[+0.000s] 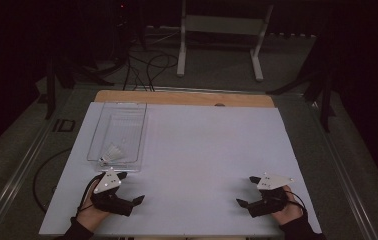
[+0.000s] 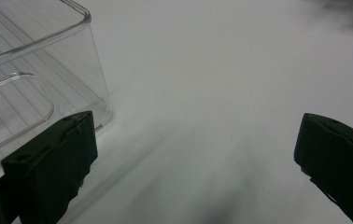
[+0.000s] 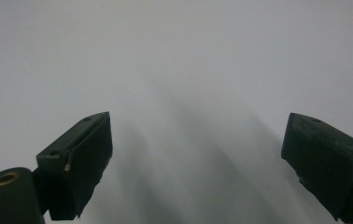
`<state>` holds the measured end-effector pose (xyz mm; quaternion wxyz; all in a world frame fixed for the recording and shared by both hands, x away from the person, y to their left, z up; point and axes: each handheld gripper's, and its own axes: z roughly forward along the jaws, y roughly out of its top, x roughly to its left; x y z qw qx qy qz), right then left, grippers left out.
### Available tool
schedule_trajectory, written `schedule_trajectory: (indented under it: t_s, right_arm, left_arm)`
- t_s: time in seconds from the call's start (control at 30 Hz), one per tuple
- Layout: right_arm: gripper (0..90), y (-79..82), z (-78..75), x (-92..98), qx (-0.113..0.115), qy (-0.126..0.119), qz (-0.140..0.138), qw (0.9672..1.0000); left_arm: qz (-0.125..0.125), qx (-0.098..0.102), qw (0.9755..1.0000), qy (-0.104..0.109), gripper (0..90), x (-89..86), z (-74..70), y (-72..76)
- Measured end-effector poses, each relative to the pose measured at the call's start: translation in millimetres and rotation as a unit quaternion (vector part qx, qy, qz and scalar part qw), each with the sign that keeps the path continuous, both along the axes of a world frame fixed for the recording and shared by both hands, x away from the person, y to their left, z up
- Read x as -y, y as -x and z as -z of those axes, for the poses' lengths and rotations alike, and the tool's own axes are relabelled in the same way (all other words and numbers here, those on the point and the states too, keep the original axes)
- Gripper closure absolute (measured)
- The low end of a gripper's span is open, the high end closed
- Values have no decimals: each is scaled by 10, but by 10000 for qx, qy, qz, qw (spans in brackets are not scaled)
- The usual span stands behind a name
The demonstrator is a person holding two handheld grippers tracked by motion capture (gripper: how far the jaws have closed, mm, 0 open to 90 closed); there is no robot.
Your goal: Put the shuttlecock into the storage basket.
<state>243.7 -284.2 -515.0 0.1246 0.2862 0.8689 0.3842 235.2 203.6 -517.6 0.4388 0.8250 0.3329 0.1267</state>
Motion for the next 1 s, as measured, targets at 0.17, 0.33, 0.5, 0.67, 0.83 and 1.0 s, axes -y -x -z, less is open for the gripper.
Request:
schedule_trajectory:
  t_s: [0.17, 0.33, 0.5, 0.67, 0.83, 1.0]
  right_arm:
    - [89, -4, 1, -1, -18, -3, -2, 10000]
    - [89, -5, 7, -12, -20, 33, -36, 10000]
    - [89, -4, 5, -16, -9, 37, -54, 10000]
    - [89, -1, 9, -21, -45, 67, -67, 9999]
    - [89, 0, 15, -33, -37, 78, -115, 9999]
    - [89, 0, 13, -32, -46, 80, -129, 9999]
  left_arm:
    - [48, 32, 10000, -54, 1, 27, 11, 7]
    - [79, 15, 9999, -88, 1, 37, 26, 9]
    - [87, 33, 9999, -68, 2, 35, 23, 13]
    - [112, 24, 9999, -97, 2, 39, 27, 20]
    - [136, 0, 9999, -94, 1, 48, 34, 29]
    - [170, 11, 9998, -116, 1, 58, 35, 31]
